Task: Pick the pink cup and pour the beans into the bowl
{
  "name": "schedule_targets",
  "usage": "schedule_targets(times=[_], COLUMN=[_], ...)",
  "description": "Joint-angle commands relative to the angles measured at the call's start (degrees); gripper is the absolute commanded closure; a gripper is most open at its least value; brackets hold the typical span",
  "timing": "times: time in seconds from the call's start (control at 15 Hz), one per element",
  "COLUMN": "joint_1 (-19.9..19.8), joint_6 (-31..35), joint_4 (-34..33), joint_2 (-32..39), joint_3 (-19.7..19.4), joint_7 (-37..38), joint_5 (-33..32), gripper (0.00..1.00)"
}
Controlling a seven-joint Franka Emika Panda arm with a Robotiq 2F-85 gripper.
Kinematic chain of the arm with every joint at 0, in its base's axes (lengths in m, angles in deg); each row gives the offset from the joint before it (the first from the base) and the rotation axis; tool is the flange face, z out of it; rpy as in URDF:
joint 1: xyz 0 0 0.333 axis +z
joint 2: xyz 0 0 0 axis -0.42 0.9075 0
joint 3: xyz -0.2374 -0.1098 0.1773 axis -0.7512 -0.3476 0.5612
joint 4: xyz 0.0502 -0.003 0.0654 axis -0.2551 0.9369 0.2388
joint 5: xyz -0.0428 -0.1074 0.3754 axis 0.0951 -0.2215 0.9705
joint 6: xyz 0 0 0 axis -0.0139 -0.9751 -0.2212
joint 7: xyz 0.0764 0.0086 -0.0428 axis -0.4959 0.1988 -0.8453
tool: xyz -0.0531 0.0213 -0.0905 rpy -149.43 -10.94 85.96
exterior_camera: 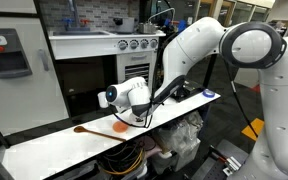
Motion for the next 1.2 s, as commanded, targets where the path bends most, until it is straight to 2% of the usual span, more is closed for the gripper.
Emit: schedule_targets(times=[0.0, 0.67, 1.13], joint_1=[0.3, 1.1, 1.6], joint_6=[-2.0, -4.7, -6.1], joint_4=[-2.3, -4.1, -4.2], joint_2=[2.0, 4.3, 4.4], joint_3=[0.2, 0.2, 0.4], joint_7=[1.6, 4.9, 5.6], joint_5=[-2.3, -7.8, -8.9], gripper=[0.52, 0.52, 0.52])
